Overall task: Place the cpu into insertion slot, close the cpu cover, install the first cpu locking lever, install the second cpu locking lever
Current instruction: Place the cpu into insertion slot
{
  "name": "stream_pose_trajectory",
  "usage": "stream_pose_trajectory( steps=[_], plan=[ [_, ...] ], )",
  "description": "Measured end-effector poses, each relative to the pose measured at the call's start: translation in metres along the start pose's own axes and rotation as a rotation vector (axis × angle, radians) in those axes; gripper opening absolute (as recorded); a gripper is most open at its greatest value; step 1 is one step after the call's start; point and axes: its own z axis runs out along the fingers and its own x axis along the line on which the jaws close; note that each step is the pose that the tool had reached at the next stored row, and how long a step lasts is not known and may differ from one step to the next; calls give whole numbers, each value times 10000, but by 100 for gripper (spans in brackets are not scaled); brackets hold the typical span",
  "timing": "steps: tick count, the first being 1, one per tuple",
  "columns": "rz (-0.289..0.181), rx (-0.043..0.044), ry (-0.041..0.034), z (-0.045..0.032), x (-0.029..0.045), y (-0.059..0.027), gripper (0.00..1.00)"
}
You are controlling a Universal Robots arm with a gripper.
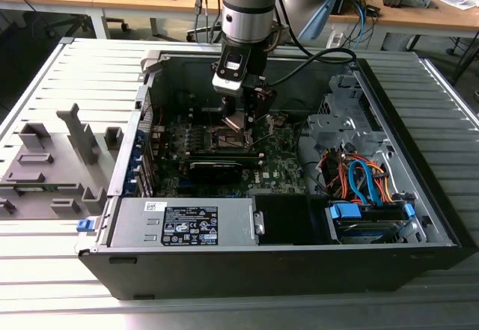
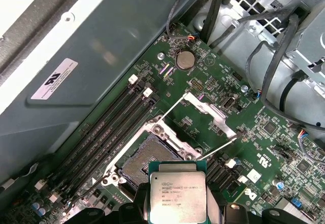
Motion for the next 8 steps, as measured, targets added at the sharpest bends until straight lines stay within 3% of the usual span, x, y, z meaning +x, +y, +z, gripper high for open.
stream_pose_trajectory(
  steps=[8],
  plan=[
    [125,7,2,0,0,0,54]
  ],
)
